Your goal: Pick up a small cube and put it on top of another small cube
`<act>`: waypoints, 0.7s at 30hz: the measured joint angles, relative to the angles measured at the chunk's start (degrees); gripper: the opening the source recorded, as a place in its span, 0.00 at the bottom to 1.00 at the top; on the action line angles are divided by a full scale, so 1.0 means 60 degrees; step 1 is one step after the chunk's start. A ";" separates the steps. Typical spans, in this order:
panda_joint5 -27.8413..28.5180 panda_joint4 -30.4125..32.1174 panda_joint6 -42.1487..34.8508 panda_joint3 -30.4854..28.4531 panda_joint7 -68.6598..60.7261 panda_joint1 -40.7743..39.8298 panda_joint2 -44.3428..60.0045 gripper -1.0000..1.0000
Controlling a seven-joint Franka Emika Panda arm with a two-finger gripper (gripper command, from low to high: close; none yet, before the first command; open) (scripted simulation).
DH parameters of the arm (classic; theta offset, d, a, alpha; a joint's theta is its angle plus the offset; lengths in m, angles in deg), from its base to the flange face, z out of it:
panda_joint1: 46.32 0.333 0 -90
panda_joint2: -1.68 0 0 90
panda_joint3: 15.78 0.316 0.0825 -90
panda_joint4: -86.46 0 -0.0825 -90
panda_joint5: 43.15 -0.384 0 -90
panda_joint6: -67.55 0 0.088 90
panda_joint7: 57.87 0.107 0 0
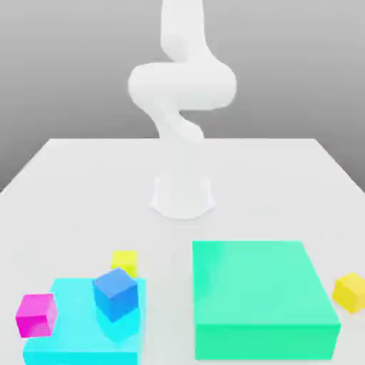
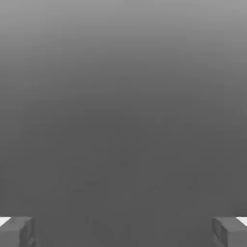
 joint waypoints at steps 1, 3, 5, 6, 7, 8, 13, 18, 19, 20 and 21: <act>0.0050 0.0054 0.0147 0.0022 -0.0434 0.0242 0.0377 0.50; 0.0112 0.0156 0.0428 0.0090 -0.1280 0.0663 0.1092 0.50; 0.0181 0.0255 0.0698 0.0139 -0.2103 0.1095 0.1791 0.50; 0.0212 0.0305 0.0833 0.0164 -0.2514 0.1307 0.2138 0.50; 0.0236 0.0354 0.0969 0.0197 -0.2930 0.1510 0.2485 0.50; 0.0254 0.0403 0.1104 0.0239 -0.3350 0.1704 0.2831 0.50; 0.0310 0.0651 0.1782 0.0532 -0.5469 0.2588 0.4561 0.50; 0.0411 0.0898 0.2457 0.0975 -0.7556 0.3464 0.6290 0.50; 0.0450 0.0948 0.2595 0.1072 -0.7958 0.3680 0.6637 0.50; 0.0492 0.0997 0.2729 0.1157 -0.8361 0.3884 0.6984 0.50; 0.0542 0.1046 0.2863 0.1233 -0.8758 0.3985 0.7332 0.50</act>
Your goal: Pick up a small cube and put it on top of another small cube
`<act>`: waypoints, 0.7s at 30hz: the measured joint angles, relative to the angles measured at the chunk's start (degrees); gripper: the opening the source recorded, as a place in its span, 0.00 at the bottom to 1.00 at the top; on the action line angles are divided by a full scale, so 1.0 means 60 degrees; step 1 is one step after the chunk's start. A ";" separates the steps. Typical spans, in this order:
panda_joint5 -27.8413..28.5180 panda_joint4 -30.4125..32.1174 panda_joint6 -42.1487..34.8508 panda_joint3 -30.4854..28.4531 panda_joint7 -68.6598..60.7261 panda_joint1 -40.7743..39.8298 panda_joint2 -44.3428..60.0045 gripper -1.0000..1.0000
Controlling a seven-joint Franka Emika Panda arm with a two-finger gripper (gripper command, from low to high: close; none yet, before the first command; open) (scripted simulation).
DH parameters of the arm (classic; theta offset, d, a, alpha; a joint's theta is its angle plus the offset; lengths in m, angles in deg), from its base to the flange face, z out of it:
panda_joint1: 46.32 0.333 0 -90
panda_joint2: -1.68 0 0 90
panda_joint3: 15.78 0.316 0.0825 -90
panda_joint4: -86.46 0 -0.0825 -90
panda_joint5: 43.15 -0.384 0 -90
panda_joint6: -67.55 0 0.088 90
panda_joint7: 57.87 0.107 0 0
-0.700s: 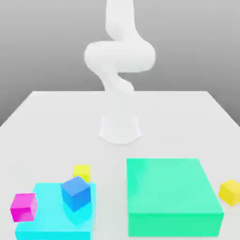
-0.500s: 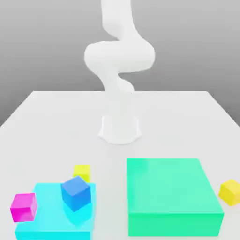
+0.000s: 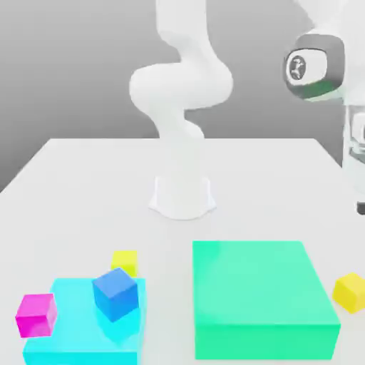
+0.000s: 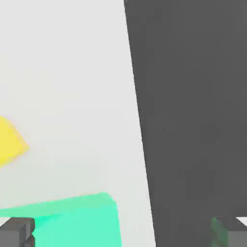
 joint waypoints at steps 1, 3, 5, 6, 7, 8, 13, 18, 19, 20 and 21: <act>0.0068 0.0049 0.0134 0.0092 -0.0379 0.0083 0.0349 0.50; 0.0261 0.0145 0.0397 0.0361 -0.1108 0.0170 0.1052 0.50; 0.0533 0.0224 0.0673 0.0601 -0.1726 0.0313 0.1763 0.50; 0.0688 0.0203 0.0879 0.0592 -0.1804 0.0396 0.2114 0.50; 0.0848 0.0154 0.1114 0.0532 -0.1785 0.0476 0.2464 0.50; 0.1002 0.0092 0.1368 0.0422 -0.1716 0.0579 0.2812 0.50; 0.1349 -0.0093 0.2054 0.0048 -0.1492 0.0898 0.3707 0.00; 0.1350 -0.0088 0.2023 0.0060 -0.1496 0.0891 0.3691 0.00; 0.1254 -0.0036 0.1842 0.0158 -0.1569 0.0814 0.3460 0.00; 0.1135 0.0028 0.1621 0.0281 -0.1660 0.0718 0.3172 0.00; 0.0979 0.0098 0.1374 0.0388 -0.1777 0.0643 0.2853 0.00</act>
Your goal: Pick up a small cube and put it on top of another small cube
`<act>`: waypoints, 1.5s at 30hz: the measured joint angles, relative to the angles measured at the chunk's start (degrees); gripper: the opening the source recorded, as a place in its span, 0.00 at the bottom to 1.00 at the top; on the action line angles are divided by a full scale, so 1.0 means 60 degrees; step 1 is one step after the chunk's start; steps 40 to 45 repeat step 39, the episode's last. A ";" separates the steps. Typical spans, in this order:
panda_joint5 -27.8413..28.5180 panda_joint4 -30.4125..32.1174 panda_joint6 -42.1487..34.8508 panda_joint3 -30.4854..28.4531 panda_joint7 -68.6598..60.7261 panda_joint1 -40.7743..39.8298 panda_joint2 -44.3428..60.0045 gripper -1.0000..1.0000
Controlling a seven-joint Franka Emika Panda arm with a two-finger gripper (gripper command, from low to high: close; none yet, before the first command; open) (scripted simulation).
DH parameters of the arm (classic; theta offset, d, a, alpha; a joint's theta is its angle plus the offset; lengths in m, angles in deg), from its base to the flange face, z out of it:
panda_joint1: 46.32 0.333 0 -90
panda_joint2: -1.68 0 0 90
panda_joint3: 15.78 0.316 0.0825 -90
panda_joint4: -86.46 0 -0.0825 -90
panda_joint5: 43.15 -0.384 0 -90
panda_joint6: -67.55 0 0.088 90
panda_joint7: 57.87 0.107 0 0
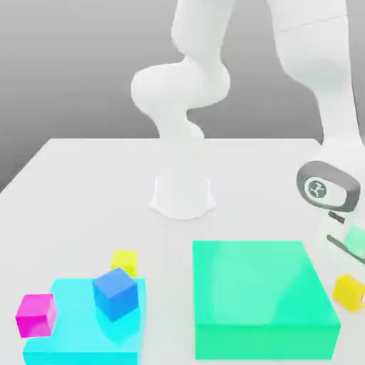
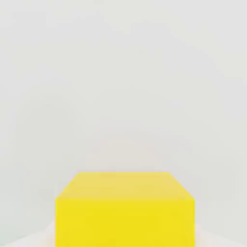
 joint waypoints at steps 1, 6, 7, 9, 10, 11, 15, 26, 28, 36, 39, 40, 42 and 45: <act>-0.0153 0.0072 -0.0258 0.0118 -0.0115 -0.0087 -0.0333 0.00; -0.0780 -0.0082 -0.0993 -0.0180 -0.0227 -0.0787 -0.1444 0.00; -0.0827 -0.0095 -0.1112 -0.0343 -0.0227 -0.0966 -0.1637 0.00; -0.0940 -0.0118 -0.1347 -0.0677 -0.0246 -0.1329 -0.2021 0.00; -0.1010 -0.0128 -0.1463 -0.0839 -0.0266 -0.1535 -0.2212 0.00; -0.1092 -0.0138 -0.1579 -0.1008 -0.0295 -0.1780 -0.2401 0.00; -0.1508 -0.0177 -0.2043 -0.1510 -0.0472 -0.2893 -0.3137 0.00; -0.1951 0.0470 -0.3213 -0.2922 -0.1345 -0.5267 -0.4519 0.00; -0.1815 0.0739 -0.3378 -0.3242 -0.1517 -0.5602 -0.4646 0.00; -0.1763 0.1423 -0.1741 -0.3435 -0.1903 -0.5788 -0.3248 1.00; -0.1763 0.1423 -0.1741 -0.3435 -0.1903 -0.5801 -0.3248 1.00; -0.1763 0.1423 -0.1741 -0.3435 -0.1903 -0.5801 -0.3248 1.00; -0.1763 0.1423 -0.1741 -0.3435 -0.1903 -0.5801 -0.3248 1.00; -0.1763 0.1423 -0.1741 -0.3435 -0.1903 -0.5801 -0.3248 1.00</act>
